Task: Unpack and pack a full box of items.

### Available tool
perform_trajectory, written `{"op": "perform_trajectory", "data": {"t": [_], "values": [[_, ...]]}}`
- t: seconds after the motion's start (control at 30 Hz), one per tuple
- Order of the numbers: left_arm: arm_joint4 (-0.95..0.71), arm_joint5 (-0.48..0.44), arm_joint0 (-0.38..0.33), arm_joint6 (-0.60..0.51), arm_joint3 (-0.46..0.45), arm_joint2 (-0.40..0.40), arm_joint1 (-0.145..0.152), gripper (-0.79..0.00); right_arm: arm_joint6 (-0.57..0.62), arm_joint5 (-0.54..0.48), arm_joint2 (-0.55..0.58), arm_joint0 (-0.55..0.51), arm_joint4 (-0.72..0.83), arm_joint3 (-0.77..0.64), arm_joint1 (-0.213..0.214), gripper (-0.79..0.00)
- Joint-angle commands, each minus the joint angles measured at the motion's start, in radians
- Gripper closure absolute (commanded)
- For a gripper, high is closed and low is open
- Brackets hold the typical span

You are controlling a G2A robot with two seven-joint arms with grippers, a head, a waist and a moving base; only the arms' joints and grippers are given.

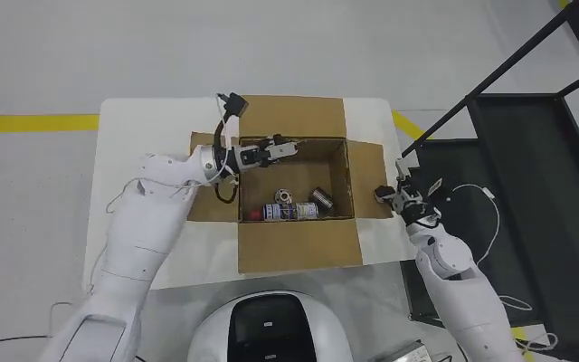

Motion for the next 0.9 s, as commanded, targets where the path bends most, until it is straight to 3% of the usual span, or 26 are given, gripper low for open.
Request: {"op": "perform_trajectory", "data": {"t": [0.0,0.23,0.53,0.87], "values": [[0.047,0.035,0.078,0.027,-0.110,-0.076,0.020,-0.785,0.010,0.007,-0.021,0.018,-0.017,0.013,-0.003,-0.785],[0.117,0.093,0.255,0.107,-0.308,-0.249,0.060,-0.785,0.067,0.020,-0.080,0.087,-0.006,0.036,-0.016,-0.785],[0.113,0.083,0.350,0.161,-0.347,-0.323,0.080,-0.785,0.126,-0.004,-0.089,0.127,0.037,0.038,-0.025,-0.785],[0.104,0.068,0.360,0.171,-0.342,-0.324,0.085,-0.785,0.281,-0.161,-0.018,0.067,-0.360,-0.224,0.003,-0.785]]}}
